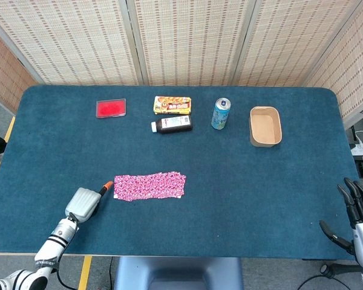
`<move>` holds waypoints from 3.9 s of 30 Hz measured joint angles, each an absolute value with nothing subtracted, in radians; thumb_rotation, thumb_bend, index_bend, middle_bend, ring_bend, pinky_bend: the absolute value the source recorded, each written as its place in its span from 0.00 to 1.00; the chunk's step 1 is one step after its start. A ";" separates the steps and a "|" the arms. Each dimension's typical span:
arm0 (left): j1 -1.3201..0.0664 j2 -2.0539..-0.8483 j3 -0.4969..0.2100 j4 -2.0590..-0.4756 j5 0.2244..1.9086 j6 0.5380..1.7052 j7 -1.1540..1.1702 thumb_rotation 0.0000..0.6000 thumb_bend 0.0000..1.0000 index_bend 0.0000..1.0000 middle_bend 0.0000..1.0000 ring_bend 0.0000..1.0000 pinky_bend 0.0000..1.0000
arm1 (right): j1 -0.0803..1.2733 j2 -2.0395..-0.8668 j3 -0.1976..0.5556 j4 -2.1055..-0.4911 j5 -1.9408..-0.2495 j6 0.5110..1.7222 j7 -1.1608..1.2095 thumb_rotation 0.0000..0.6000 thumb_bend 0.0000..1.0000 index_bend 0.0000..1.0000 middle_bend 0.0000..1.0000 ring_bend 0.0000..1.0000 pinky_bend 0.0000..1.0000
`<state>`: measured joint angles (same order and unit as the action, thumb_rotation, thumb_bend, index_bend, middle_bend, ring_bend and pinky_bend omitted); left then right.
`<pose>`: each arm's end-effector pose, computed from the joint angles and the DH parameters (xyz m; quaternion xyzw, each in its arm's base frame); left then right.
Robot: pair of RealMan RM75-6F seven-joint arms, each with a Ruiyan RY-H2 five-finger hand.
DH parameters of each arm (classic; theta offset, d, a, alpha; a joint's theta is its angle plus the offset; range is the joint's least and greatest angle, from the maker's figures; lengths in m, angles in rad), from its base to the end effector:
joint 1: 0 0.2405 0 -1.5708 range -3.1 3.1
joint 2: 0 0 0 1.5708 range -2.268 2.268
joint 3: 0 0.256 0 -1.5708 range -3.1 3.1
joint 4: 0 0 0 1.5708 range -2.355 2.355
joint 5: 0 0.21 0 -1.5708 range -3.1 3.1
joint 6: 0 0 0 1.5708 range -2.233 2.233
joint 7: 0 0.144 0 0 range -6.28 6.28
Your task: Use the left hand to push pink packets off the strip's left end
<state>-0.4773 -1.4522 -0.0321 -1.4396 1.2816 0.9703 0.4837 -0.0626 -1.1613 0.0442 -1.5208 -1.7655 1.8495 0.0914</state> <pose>-0.2621 0.2739 0.0006 -0.7923 -0.3229 -0.2206 0.4684 -0.2923 -0.1252 0.1835 0.5633 -0.2857 0.5133 0.5810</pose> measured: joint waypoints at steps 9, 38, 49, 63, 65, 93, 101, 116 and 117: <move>-0.478 -1.467 -0.020 -1.437 1.300 0.992 0.463 1.00 0.90 0.00 0.74 0.68 0.63 | -0.062 -1.161 0.044 -1.521 -1.766 1.849 0.091 1.00 0.15 0.00 0.00 0.00 0.17; -0.512 -1.534 0.013 -1.386 1.281 0.939 0.487 1.00 0.90 0.00 0.74 0.68 0.63 | -0.062 -1.160 0.042 -1.523 -1.765 1.844 0.090 1.00 0.15 0.00 0.00 0.00 0.17; -0.510 -1.522 -0.001 -1.389 1.162 0.928 0.554 1.00 0.90 0.00 0.74 0.68 0.63 | -0.062 -1.160 0.042 -1.523 -1.765 1.843 0.088 1.00 0.15 0.00 0.00 0.00 0.17; -0.494 -1.506 -0.023 -1.372 0.968 0.985 0.682 1.00 0.90 0.00 0.74 0.68 0.64 | -0.062 -1.160 0.041 -1.524 -1.766 1.841 0.086 1.00 0.15 0.00 0.00 0.00 0.17; -0.490 -1.505 -0.030 -1.363 0.941 0.999 0.691 1.00 0.90 0.00 0.74 0.69 0.64 | -0.062 -1.160 0.040 -1.525 -1.766 1.841 0.086 1.00 0.15 0.00 0.00 0.00 0.17; -0.492 -1.431 0.068 -1.537 1.263 1.013 0.535 1.00 0.90 0.00 0.74 0.69 0.64 | -0.060 -1.156 0.043 -1.528 -1.757 1.833 0.087 1.00 0.15 0.00 0.00 0.00 0.17; -0.511 -1.472 0.071 -1.503 1.239 0.968 0.566 1.00 0.90 0.00 0.74 0.69 0.64 | -0.059 -1.156 0.043 -1.530 -1.755 1.829 0.084 1.00 0.15 0.00 0.00 0.00 0.17; -0.511 -1.481 0.055 -1.503 1.206 0.984 0.595 1.00 0.90 0.00 0.74 0.69 0.64 | -0.058 -1.156 0.044 -1.530 -1.754 1.828 0.085 1.00 0.15 0.00 0.00 0.00 0.17; -0.510 -1.478 0.055 -1.508 1.206 0.988 0.597 1.00 0.90 0.00 0.74 0.69 0.64 | -0.058 -1.155 0.044 -1.530 -1.754 1.827 0.085 1.00 0.15 0.00 0.00 0.00 0.17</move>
<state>-0.5096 -1.4782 0.0555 -1.5077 1.2063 0.9875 0.5970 -0.0575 -1.1555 0.0439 -1.5297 -1.7538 1.8274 0.0848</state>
